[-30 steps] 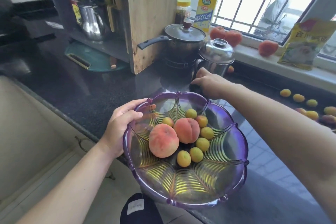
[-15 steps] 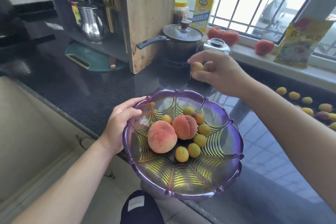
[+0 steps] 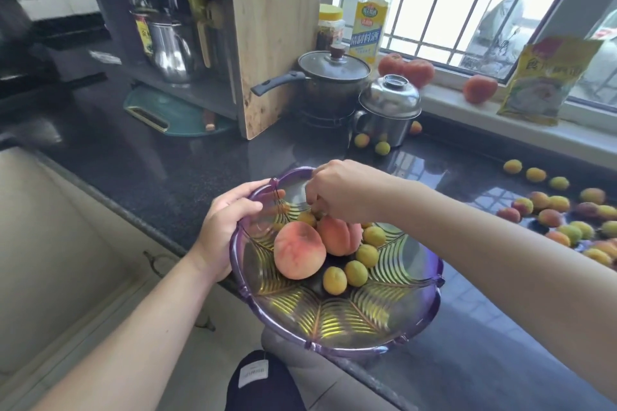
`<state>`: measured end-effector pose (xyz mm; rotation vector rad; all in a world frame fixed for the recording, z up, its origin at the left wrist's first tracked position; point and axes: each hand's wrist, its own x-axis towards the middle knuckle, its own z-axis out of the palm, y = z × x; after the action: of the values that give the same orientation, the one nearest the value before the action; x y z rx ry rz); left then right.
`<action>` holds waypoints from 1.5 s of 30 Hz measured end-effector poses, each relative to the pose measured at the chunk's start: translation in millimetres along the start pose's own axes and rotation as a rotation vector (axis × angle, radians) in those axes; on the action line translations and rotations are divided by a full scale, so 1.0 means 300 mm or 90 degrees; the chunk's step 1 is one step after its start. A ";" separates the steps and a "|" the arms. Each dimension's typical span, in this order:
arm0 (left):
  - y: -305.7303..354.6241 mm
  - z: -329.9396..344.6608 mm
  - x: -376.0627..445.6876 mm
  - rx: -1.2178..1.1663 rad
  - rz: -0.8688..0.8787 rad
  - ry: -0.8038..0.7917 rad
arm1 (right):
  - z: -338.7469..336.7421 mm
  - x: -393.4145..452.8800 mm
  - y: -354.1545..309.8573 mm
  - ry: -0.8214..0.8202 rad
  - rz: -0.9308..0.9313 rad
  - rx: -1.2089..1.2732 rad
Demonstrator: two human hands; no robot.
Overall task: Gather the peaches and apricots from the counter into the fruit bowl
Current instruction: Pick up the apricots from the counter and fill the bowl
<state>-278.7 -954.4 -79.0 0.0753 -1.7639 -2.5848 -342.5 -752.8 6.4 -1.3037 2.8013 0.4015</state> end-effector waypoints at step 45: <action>-0.035 -0.032 0.031 -0.020 0.013 -0.023 | 0.285 0.110 0.489 0.203 0.312 -0.045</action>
<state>-287.4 -959.8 -92.4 0.0106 -1.7256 -2.6152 -482.0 -666.2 -48.1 -0.7235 3.4017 0.3260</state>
